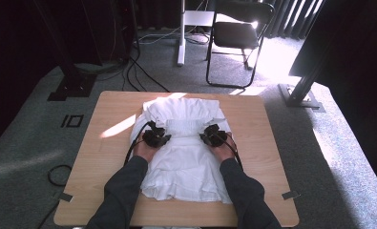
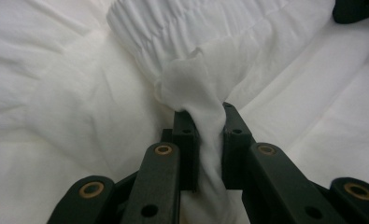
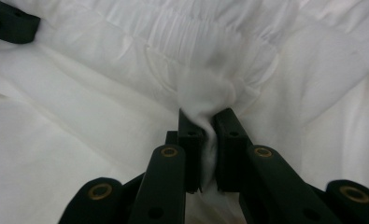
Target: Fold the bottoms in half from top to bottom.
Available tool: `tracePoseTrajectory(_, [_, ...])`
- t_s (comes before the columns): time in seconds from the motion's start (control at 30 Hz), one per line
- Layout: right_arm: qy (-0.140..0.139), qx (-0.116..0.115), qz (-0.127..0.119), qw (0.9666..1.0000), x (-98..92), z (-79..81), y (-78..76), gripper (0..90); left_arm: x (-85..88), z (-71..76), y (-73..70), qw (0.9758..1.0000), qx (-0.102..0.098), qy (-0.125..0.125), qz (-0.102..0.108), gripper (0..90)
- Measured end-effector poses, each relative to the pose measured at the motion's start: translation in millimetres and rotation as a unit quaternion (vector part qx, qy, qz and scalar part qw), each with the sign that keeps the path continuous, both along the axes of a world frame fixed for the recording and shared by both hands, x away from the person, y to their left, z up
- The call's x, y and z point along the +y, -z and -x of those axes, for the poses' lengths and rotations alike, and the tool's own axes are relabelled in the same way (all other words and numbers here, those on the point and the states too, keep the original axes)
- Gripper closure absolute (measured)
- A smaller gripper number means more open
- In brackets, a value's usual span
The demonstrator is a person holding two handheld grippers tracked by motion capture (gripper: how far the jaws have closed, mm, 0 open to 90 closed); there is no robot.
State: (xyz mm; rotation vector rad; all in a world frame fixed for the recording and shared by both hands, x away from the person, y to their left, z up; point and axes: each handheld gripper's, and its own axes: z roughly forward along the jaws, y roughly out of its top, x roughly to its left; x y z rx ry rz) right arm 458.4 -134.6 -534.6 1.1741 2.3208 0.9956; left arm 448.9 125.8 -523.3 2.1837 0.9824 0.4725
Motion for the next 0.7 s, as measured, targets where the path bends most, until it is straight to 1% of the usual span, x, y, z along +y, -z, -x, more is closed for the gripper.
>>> tracePoseTrajectory(0.07, [-0.008, -0.015, -0.011, 0.9998, -4.6, 5.8, -11.6, 83.3, 2.4, 6.5, -15.5, 0.9997, -0.021, 0.003, 0.012, 81.5])
tracePoseTrajectory(0.13, [-0.018, -0.036, -0.018, 0.9990, -8.8, 13.2, -28.3, 83.3, 5.5, 14.5, -34.4, 0.9986, -0.044, 0.007, 0.030, 81.9])
tracePoseTrajectory(0.2, [-0.024, -0.063, -0.030, 0.9972, -13.4, 22.3, -48.1, 83.5, 7.2, 25.7, -55.6, 0.9961, -0.071, 0.013, 0.051, 82.4])
tracePoseTrajectory(0.23, [-0.026, -0.078, -0.036, 0.9960, -15.8, 27.5, -58.6, 83.6, 7.2, 25.7, -55.6, 0.9961, -0.071, 0.013, 0.051, 82.6])
tracePoseTrajectory(0.27, [-0.027, -0.096, -0.041, 0.9941, -19.1, 34.1, -71.7, 83.6, 9.1, 39.8, -80.3, 0.9916, -0.103, 0.027, 0.073, 82.6])
tracePoseTrajectory(0.3, [-0.027, -0.111, -0.048, 0.9923, -21.9, 40.0, -82.1, 83.6, 9.8, 46.3, -90.7, 0.9895, -0.117, 0.034, 0.078, 82.7])
tracePoseTrajectory(0.33, [-0.031, -0.128, -0.053, 0.9898, -25.2, 46.2, -91.7, 83.6, 10.5, 51.3, -97.8, 0.9877, -0.127, 0.041, 0.082, 82.6])
tracePoseTrajectory(0.4, [-0.035, -0.151, -0.064, 0.9858, -31.5, 58.0, -105.2, 83.7, 12.4, 65.9, -113.1, 0.9831, -0.141, 0.059, 0.100, 82.7])
tracePoseTrajectory(0.43, [-0.038, -0.162, -0.072, 0.9834, -35.4, 66.5, -111.3, 83.8, 12.5, 70.5, -115.4, 0.9825, -0.144, 0.065, 0.099, 82.7])
tracePoseTrajectory(0.47, [-0.041, -0.165, -0.075, 0.9827, -37.3, 71.4, -113.2, 83.8, 12.2, 76.7, -116.2, 0.9819, -0.147, 0.071, 0.097, 82.7])
tracePoseTrajectory(0.5, [-0.044, -0.167, -0.075, 0.9821, -38.5, 78.0, -113.9, 83.8, 11.8, 83.5, -114.0, 0.9820, -0.144, 0.079, 0.094, 82.7])
tracePoseTrajectory(0.53, [-0.048, -0.171, -0.066, 0.9819, -38.9, 86.3, -112.0, 83.8, 11.4, 88.8, -109.9, 0.9820, -0.142, 0.084, 0.092, 82.6])
tracePoseTrajectory(0.57, [-0.052, -0.171, -0.058, 0.9823, -39.2, 92.4, -108.7, 83.8, 11.4, 88.8, -109.9, 0.9820, -0.142, 0.084, 0.092, 82.6])
tracePoseTrajectory(0.6, [-0.059, -0.163, -0.054, 0.9833, -40.2, 99.7, -102.1, 83.6, 11.7, 95.0, -101.9, 0.9824, -0.138, 0.089, 0.089, 82.3])
tracePoseTrajectory(0.63, [-0.062, -0.158, -0.051, 0.9841, -40.6, 103.6, -96.9, 83.6, 12.4, 99.6, -88.0, 0.9841, -0.120, 0.094, 0.092, 82.1])
tracePoseTrajectory(0.7, [-0.068, -0.144, -0.038, 0.9865, -41.6, 111.6, -81.7, 83.2, 12.5, 102.9, -64.6, 0.9879, -0.089, 0.096, 0.082, 81.2])
